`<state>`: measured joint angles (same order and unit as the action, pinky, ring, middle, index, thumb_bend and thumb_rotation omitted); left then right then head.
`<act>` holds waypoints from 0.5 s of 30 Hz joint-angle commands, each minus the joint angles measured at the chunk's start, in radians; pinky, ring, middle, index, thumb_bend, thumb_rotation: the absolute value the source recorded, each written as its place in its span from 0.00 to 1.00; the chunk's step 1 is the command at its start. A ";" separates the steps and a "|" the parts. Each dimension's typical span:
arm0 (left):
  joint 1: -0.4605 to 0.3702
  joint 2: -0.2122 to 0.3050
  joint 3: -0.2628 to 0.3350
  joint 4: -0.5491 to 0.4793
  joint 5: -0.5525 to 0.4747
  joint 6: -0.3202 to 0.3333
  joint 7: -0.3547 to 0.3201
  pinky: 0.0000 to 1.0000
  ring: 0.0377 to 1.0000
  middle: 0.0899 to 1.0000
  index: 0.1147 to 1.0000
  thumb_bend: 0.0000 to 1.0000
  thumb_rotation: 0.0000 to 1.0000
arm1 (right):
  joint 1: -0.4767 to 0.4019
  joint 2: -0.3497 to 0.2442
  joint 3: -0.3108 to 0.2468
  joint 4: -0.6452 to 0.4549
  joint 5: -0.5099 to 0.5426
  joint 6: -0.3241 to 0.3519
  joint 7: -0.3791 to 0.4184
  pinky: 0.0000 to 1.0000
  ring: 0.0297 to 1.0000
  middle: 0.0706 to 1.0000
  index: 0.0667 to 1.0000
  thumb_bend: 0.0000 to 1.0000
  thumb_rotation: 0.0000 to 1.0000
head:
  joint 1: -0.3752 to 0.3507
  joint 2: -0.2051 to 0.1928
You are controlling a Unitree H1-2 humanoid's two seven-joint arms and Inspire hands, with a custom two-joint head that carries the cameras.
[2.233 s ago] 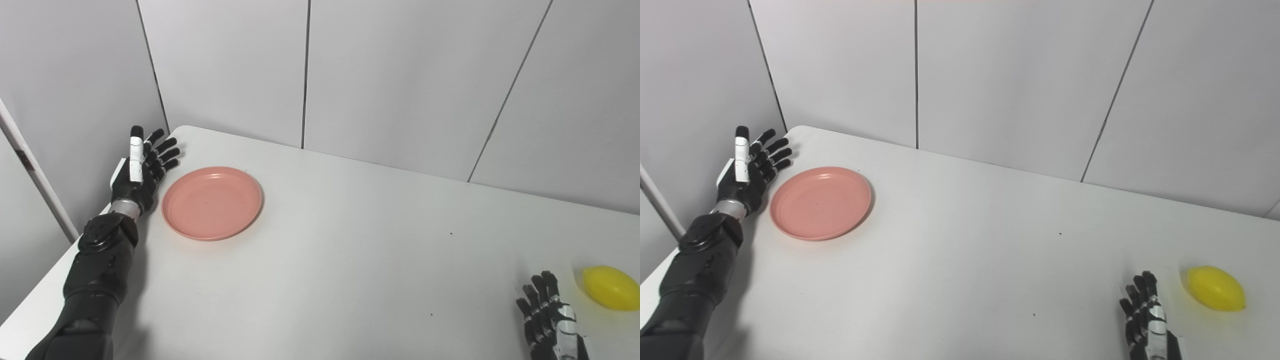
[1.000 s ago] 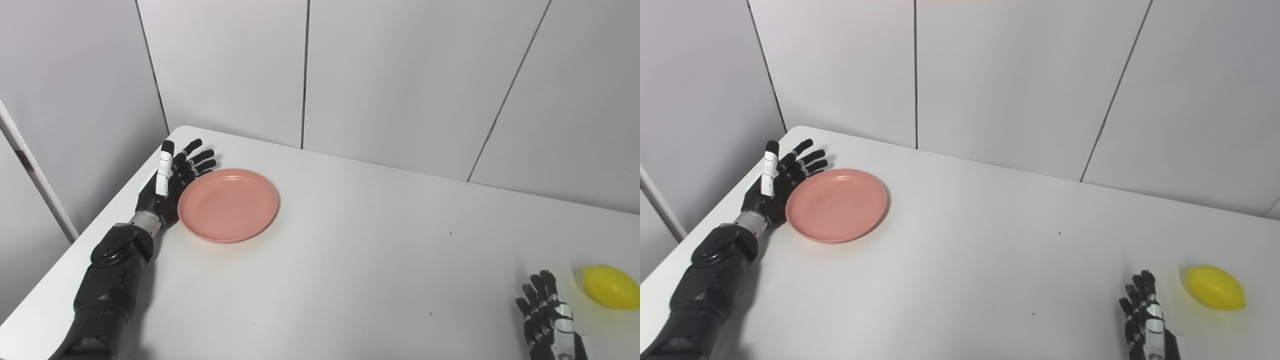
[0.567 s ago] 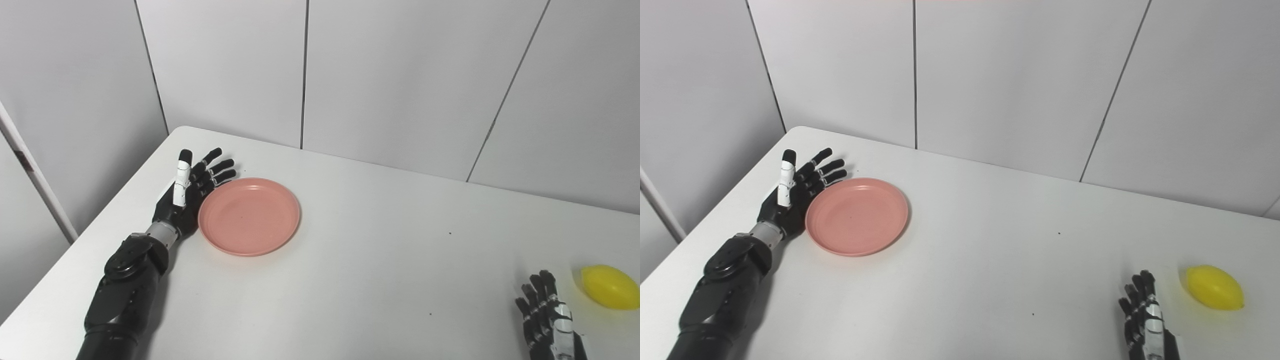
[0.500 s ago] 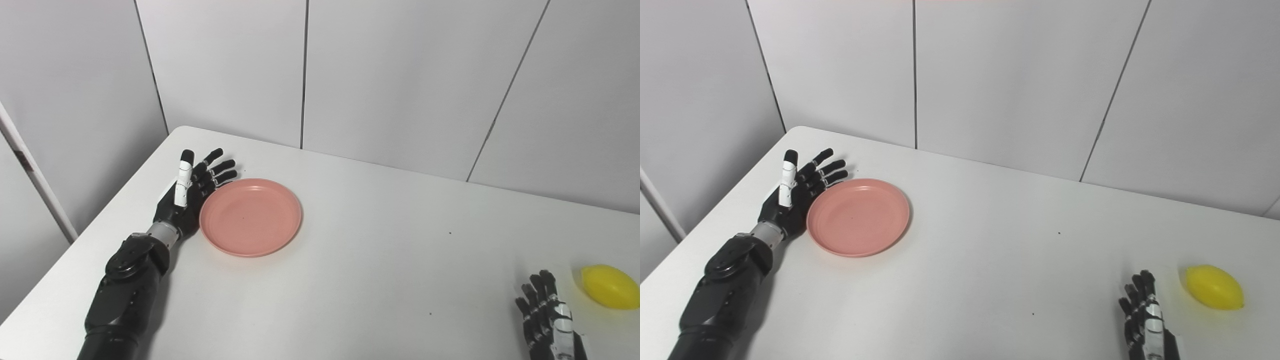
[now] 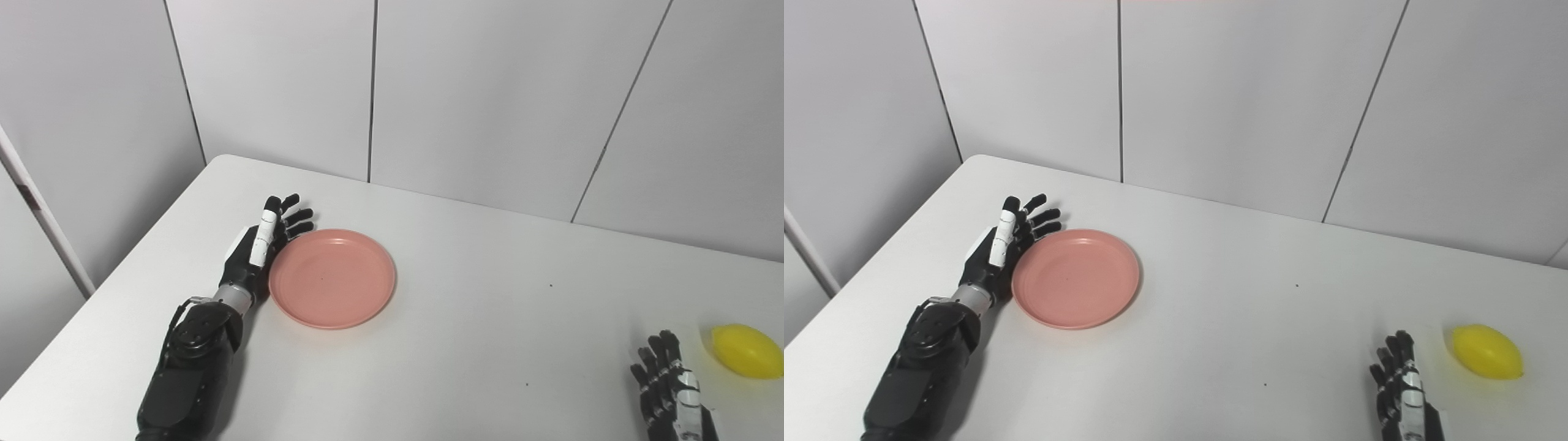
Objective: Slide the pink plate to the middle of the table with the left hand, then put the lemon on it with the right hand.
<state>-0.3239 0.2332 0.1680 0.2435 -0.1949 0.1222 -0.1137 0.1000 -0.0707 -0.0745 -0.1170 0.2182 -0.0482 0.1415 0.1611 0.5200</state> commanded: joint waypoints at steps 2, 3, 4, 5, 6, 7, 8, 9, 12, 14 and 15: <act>-0.021 -0.029 -0.015 -0.036 0.021 0.047 0.035 0.82 0.83 0.82 0.86 0.83 1.00 | 0.032 0.039 0.019 0.047 0.009 -0.022 0.000 1.00 1.00 1.00 1.00 0.72 1.00 | -0.001 0.002; -0.020 -0.039 -0.013 -0.048 0.016 0.065 0.045 0.84 0.84 0.83 0.86 0.82 1.00 | 0.032 0.040 0.019 0.047 0.011 -0.022 0.000 1.00 1.00 1.00 1.00 0.72 1.00 | -0.001 0.003; -0.020 -0.048 -0.012 -0.058 0.009 0.080 0.051 0.86 0.85 0.83 0.86 0.80 1.00 | 0.031 0.041 0.018 0.047 0.011 -0.024 0.000 1.00 1.00 1.00 1.00 0.72 1.00 | -0.002 0.003; -0.018 -0.054 -0.014 -0.070 0.008 0.093 0.054 0.89 0.86 0.84 0.87 0.78 1.00 | 0.031 0.043 0.018 0.048 0.011 -0.025 -0.001 1.00 1.00 1.00 1.00 0.72 1.00 | -0.002 0.003; -0.017 -0.058 -0.017 -0.076 0.008 0.101 0.056 0.90 0.87 0.85 0.87 0.77 1.00 | 0.031 0.044 0.018 0.047 0.009 -0.026 -0.002 1.00 1.00 0.99 1.00 0.72 1.00 | -0.004 0.003; -0.016 -0.061 -0.021 -0.081 0.011 0.106 0.057 0.91 0.87 0.85 0.88 0.77 1.00 | 0.030 0.045 0.018 0.047 0.008 -0.027 -0.003 1.00 0.99 0.99 1.00 0.72 1.00 | -0.004 0.003; -0.014 -0.062 -0.026 -0.085 0.015 0.110 0.057 0.91 0.88 0.85 0.88 0.76 1.00 | 0.030 0.046 0.019 0.047 0.006 -0.028 -0.003 1.00 0.99 0.99 1.00 0.72 1.00 | -0.004 0.003; -0.013 -0.063 -0.031 -0.088 0.019 0.114 0.057 0.90 0.87 0.85 0.88 0.76 1.00 | 0.029 0.047 0.020 0.047 0.004 -0.030 -0.003 1.00 0.99 0.99 1.00 0.73 1.00 | -0.004 0.003; -0.009 -0.070 -0.041 -0.098 0.025 0.128 0.059 0.89 0.87 0.84 0.89 0.75 1.00 | 0.029 0.046 0.021 0.048 0.000 -0.032 -0.002 1.00 1.00 1.00 1.00 0.73 1.00 | -0.006 0.005; -0.006 -0.074 -0.048 -0.103 0.029 0.136 0.056 0.88 0.86 0.84 0.89 0.74 1.00 | 0.028 0.047 0.021 0.046 -0.001 -0.031 -0.002 1.00 1.00 1.00 1.00 0.74 1.00 | -0.008 0.006; -0.005 -0.076 -0.052 -0.103 0.031 0.136 0.054 0.88 0.86 0.84 0.90 0.73 1.00 | 0.028 0.047 0.021 0.045 -0.002 -0.027 -0.003 1.00 1.00 1.00 1.00 0.74 1.00 | -0.008 0.006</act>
<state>-0.3241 0.1707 0.1388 0.1570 -0.1676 0.2348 -0.0445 0.0991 -0.0601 -0.0733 -0.1181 0.2105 -0.0483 0.1391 0.1519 0.5261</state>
